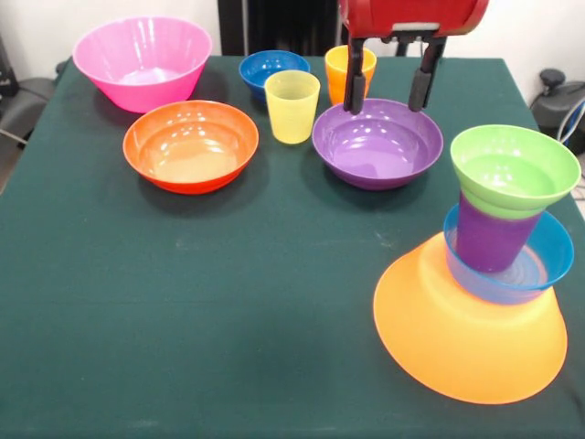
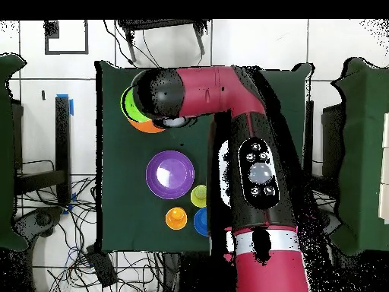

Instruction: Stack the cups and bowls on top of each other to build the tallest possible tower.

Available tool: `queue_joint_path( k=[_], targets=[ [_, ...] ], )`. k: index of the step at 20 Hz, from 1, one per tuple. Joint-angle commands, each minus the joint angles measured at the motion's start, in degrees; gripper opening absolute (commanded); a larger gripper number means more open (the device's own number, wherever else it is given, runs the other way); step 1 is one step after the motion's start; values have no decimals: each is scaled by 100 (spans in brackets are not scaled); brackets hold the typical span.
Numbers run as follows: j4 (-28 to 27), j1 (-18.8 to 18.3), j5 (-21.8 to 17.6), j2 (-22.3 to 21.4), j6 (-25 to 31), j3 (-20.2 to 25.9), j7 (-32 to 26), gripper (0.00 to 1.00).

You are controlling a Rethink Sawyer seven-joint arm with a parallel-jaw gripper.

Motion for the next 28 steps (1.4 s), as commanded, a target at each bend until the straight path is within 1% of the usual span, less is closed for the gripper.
queue_joint_path(
  k=[1, 5, 7, 9, 12, 13, 18, 22, 26, 28],
  targets=[
    [584, -298, -245, -352, -859, 395, -724, 100],
    [489, -307, -220, -342, -694, 425, -713, 100],
    [523, -240, -190, -409, -602, 276, -374, 100],
    [668, -197, -95, -433, -619, 87, 119, 100],
    [803, -140, -64, -317, -791, -169, 690, 100],
    [842, -161, -19, -269, -848, -199, 782, 100],
    [769, -170, 21, 48, -1007, -315, 903, 100],
    [716, -158, -111, 318, -1435, -440, 954, 100],
    [465, -49, -295, 537, -1546, -702, 969, 100],
    [394, -8, -294, 663, -1574, -827, 1018, 100]
  ],
)
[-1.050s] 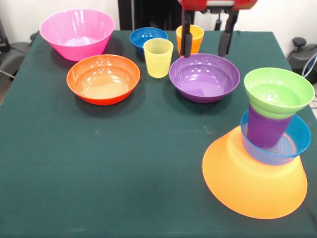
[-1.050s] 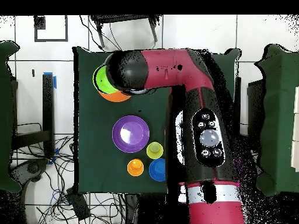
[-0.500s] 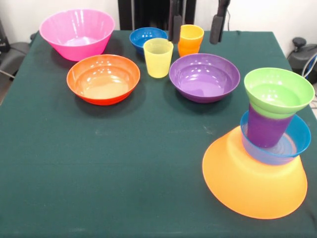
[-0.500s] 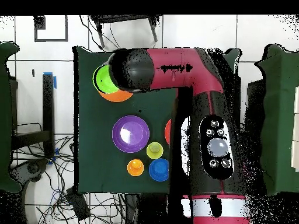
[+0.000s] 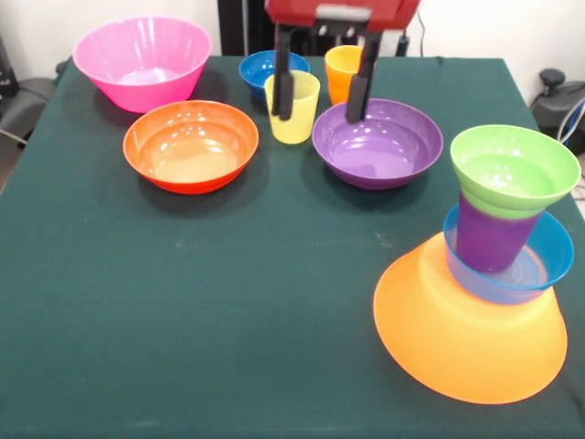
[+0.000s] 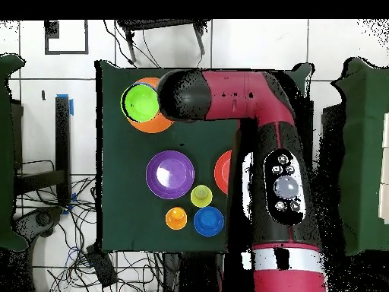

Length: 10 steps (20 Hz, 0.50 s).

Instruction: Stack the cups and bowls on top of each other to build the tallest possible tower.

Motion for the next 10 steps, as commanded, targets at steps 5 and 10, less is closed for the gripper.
queue_joint_path(
  k=[5, 10],
  targets=[
    [2, 439, -430, 1162, -422, -918, 1337, 100],
    [-265, 621, -81, 1368, 315, -1398, 1773, 100]
  ],
)
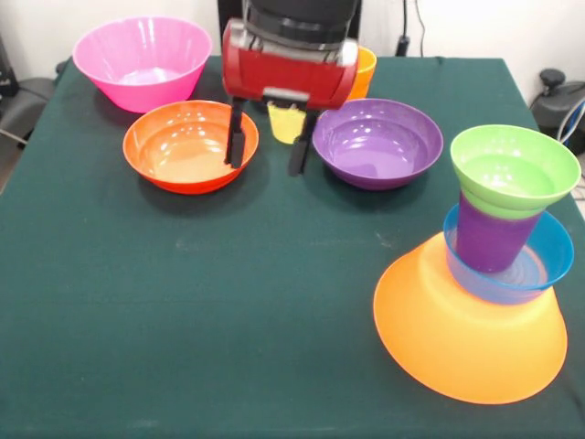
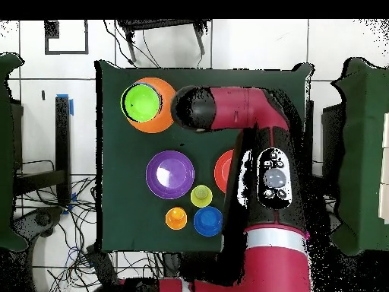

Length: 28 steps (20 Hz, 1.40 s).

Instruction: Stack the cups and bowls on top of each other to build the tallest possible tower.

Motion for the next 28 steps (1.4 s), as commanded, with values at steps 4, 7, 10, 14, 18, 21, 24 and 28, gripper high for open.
queue_joint_path(
  k=[4, 7, 10, 14, 18, 21, 24, 28],
  targets=[
    [-236, 287, -5, 709, 615, -690, 1430, 100],
    [-331, 239, 71, 793, 817, -675, 1327, 100],
    [-384, 253, 83, 836, 913, -730, 1301, 100],
    [-358, 213, 171, 854, 1067, -790, 1233, 100],
    [-185, 53, 404, 904, 1377, -683, 1045, 100],
    [-41, -15, 545, 949, 1403, -600, 1042, 100],
    [120, -11, 686, 978, 1251, -524, 1144, 100],
    [225, -26, 869, 1046, 1379, -489, 1123, 100]
  ],
)
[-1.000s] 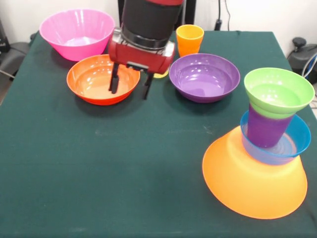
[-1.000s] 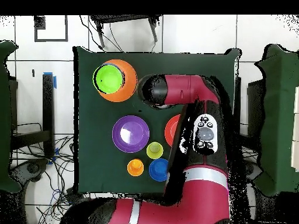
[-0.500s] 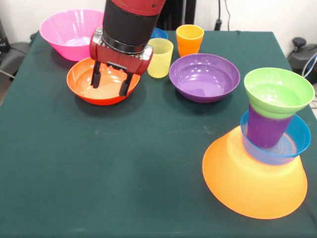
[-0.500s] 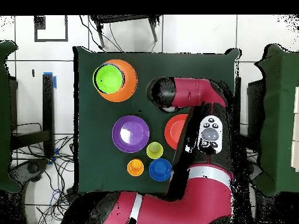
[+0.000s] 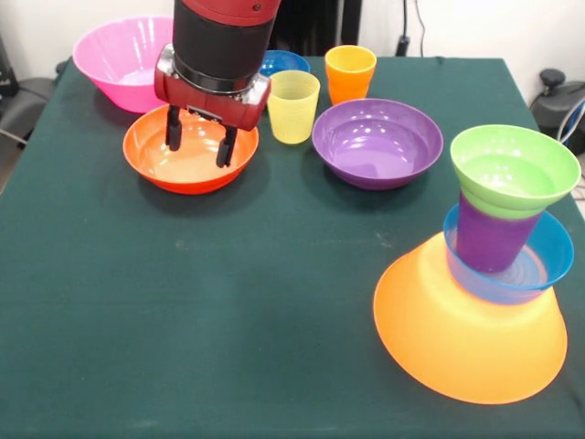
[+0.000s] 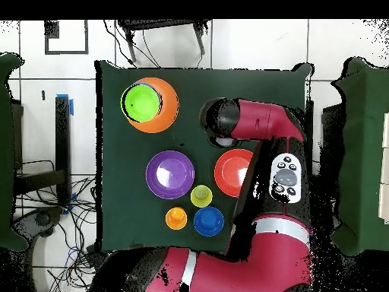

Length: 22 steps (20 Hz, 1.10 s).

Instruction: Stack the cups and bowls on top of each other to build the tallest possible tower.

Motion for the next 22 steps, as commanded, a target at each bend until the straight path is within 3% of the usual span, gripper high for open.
queue_joint_path(
  k=[1, 9, 16, 22],
  targets=[
    [430, -60, 319, 333, 554, 492, 465, 100],
    [889, -202, 527, 361, -136, 584, 399, 100],
    [991, -270, 348, 452, -236, 428, 245, 100],
    [1384, -412, 374, 470, -987, 561, 367, 100]
  ],
)
